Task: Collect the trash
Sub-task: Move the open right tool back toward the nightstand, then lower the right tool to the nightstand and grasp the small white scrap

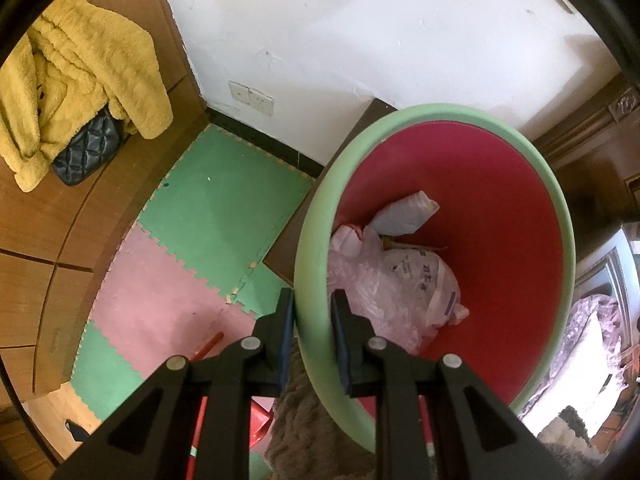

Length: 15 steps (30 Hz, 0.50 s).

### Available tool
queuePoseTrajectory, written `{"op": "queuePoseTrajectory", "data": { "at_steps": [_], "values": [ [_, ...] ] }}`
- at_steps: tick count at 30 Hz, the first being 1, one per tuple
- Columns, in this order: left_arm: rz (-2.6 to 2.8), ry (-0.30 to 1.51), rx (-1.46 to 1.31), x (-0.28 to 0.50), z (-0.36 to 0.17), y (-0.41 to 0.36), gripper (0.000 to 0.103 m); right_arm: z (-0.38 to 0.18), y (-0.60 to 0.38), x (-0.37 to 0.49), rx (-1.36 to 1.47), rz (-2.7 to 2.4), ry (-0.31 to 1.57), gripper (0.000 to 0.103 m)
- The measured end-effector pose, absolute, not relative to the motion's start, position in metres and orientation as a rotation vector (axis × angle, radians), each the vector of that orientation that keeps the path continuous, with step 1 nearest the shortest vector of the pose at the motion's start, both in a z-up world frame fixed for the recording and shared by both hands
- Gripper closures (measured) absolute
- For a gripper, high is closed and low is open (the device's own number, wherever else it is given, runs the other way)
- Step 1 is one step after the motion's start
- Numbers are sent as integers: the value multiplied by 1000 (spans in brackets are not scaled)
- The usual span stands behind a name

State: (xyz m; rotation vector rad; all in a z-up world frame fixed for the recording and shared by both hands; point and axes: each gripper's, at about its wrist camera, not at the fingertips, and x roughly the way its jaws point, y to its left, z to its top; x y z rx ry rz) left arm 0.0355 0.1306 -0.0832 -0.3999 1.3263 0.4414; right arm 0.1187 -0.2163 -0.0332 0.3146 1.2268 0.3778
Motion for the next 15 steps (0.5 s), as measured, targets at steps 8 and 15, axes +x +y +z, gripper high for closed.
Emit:
{"op": "queuePoseTrajectory", "data": {
  "at_steps": [8, 15],
  "values": [
    [448, 1342, -401, 38, -83, 130, 85, -51, -248, 112, 495, 330, 1215, 70],
    [492, 1321, -451, 30, -83, 132, 86, -102, -263, 107, 483, 305, 1312, 69]
  ]
}}
